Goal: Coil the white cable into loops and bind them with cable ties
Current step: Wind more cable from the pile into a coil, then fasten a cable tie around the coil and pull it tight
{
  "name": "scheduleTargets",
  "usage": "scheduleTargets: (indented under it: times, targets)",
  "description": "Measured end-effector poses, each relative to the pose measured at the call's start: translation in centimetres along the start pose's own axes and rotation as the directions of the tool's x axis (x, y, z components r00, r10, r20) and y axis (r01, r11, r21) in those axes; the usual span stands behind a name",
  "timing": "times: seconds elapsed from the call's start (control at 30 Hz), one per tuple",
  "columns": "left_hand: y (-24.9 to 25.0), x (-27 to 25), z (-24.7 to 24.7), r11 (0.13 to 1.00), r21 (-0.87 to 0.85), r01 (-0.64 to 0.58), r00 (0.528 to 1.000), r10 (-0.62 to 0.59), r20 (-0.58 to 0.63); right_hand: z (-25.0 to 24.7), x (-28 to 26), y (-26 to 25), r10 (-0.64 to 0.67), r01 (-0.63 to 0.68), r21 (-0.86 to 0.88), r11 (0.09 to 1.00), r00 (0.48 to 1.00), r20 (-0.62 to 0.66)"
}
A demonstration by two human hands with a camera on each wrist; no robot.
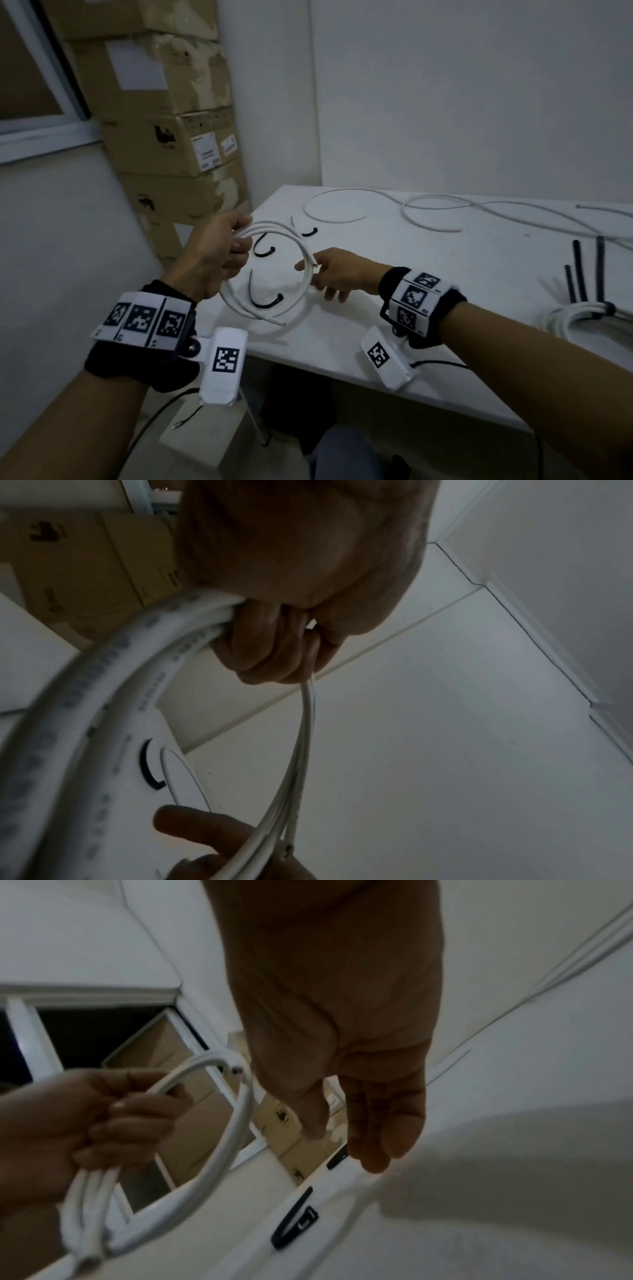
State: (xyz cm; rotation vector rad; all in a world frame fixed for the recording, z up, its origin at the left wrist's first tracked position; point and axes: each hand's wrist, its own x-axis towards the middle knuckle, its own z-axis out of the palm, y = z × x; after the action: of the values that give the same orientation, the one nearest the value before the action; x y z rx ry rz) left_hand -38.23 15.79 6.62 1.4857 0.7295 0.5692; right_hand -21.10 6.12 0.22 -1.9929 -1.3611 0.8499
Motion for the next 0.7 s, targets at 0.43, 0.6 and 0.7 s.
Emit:
scheduleTargets:
  times: [0.43,0.6,0.7]
  targets:
    - [-0.1,-0.6,-0.7,0.999,-0.014,0.042,0.998,-0.042,-0.04,2.4,1.8,-1.1,0.008,0.051,-0.409,0.911,0.99,0.142]
    - [0.8,-0.5,2.3,0.999,0.05,0.011,1.0,-0.012,0.017,-1.9,-3.2,-0.2,-0.013,0.014,-0.19,0.982,1.0,0.003]
    - [1.4,-0.3,5.2,0.996,0.08,-0.031,0.999,0.028,0.046,-5.4,-8.1,0.1,-0.066,0.038,-0.119,0.992,0.968,-0.241]
